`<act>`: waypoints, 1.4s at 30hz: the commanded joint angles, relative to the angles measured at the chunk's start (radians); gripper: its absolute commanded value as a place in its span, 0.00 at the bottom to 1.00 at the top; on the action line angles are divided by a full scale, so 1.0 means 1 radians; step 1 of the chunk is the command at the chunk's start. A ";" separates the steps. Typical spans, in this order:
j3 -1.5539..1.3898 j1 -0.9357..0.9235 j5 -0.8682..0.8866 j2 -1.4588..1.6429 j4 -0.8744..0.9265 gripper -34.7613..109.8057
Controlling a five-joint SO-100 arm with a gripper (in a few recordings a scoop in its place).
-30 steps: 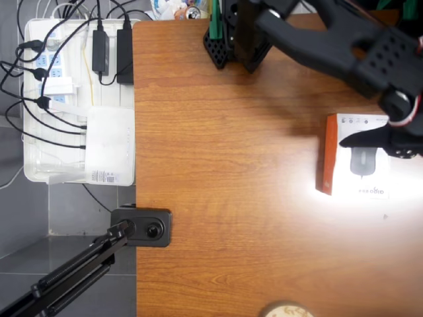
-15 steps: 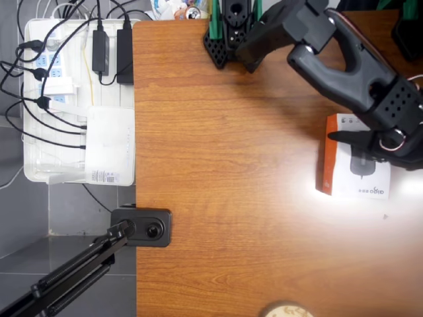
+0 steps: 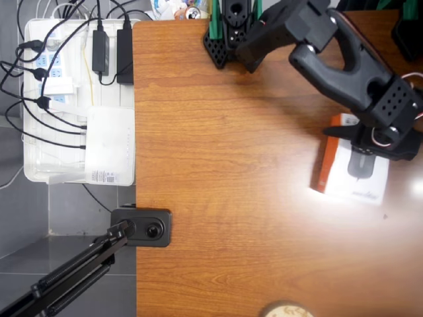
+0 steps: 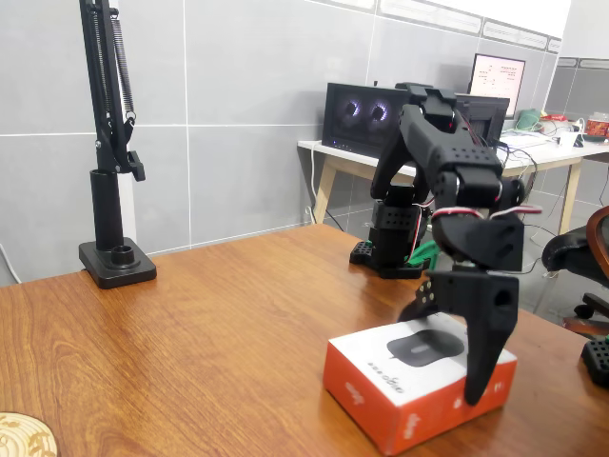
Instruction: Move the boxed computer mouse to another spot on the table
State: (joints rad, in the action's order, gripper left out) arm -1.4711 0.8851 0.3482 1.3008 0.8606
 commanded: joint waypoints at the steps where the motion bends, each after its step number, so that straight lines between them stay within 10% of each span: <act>1: 0.057 -0.021 0.014 0.028 -0.003 0.24; 14: 0.511 -0.460 0.109 0.288 0.273 0.24; 25: -0.413 -1.378 0.011 0.733 0.227 0.24; 42: -0.667 -1.321 0.025 0.640 0.204 0.24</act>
State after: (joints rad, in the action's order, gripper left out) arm -2.1368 -0.4372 0.3590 1.9436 1.0799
